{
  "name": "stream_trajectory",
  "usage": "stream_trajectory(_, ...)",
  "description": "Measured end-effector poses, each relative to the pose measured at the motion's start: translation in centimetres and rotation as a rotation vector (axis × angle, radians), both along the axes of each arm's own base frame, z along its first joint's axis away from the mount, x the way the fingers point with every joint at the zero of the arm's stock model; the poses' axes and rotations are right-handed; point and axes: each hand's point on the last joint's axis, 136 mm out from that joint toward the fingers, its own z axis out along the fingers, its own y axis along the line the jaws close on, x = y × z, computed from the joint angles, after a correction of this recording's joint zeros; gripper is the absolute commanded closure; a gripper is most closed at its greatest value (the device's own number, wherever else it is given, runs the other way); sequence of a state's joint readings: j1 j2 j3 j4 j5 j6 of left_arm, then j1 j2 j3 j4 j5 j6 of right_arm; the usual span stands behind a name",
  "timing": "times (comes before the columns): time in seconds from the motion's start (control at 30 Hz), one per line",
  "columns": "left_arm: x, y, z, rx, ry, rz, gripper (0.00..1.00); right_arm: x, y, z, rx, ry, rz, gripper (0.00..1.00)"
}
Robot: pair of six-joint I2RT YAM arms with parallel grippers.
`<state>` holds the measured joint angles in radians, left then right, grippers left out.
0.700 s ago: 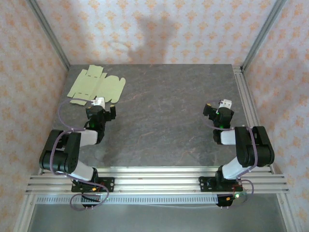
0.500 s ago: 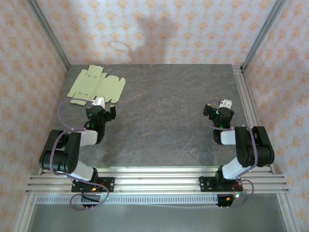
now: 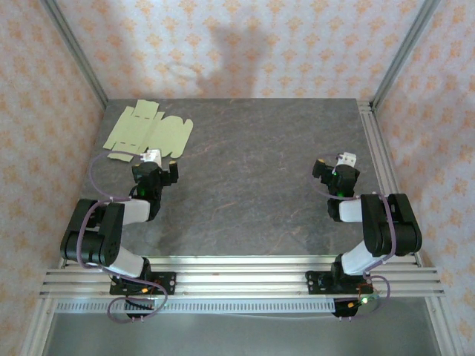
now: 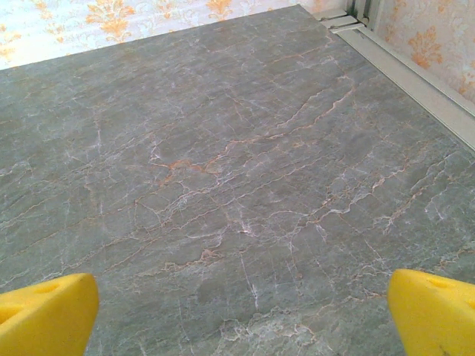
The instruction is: Fold the paper box
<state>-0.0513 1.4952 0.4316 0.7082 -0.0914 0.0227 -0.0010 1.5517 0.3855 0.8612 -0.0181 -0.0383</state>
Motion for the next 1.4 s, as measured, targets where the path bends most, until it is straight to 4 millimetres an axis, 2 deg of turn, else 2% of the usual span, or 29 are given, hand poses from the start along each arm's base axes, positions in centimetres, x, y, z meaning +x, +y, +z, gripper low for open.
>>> stream_trajectory(0.27,0.1,-0.1,0.2,0.004,0.047,-0.003,0.0,-0.3,0.2,0.5,-0.001,-0.02,0.005,0.01)
stream_trajectory(0.37,0.8,-0.4,3.0,0.005,0.032,-0.01,0.0,-0.7,0.7,2.2,-0.01,-0.05,0.019,0.01)
stream_trajectory(0.53,2.3,-0.7,9.5,-0.011,-0.054,-0.011,0.0,-0.5,2.9,5.8,-0.048,-0.081,0.08,0.01)
stream_trajectory(0.6,3.2,-0.7,11.2,-0.028,-0.066,-0.003,0.0,0.1,4.2,7.2,-0.058,-0.083,0.118,0.01)
stream_trajectory(0.7,4.7,-0.6,12.5,-0.056,-0.058,0.014,0.0,0.9,6.4,9.5,-0.07,-0.089,0.175,0.01)
stream_trajectory(0.77,5.8,-0.2,12.3,-0.077,-0.028,0.033,0.0,1.2,8.0,10.6,-0.076,-0.088,0.215,0.01)
stream_trajectory(0.93,9.4,1.0,9.4,-0.159,0.087,0.109,0.0,1.0,13.1,12.0,-0.099,-0.063,0.353,0.01)
stream_trajectory(1.13,13.7,1.1,5.5,-0.262,0.221,0.16,0.0,-0.1,18.7,12.0,-0.114,-0.024,0.508,0.01)
stream_trajectory(1.23,15.3,0.8,3.6,-0.303,0.293,0.184,0.0,-0.6,20.1,11.4,-0.103,0.005,0.552,0.01)
stream_trajectory(1.4,16.7,-0.2,-0.6,-0.375,0.445,0.202,0.0,-0.6,20.6,9.9,-0.08,0.053,0.566,0.01)
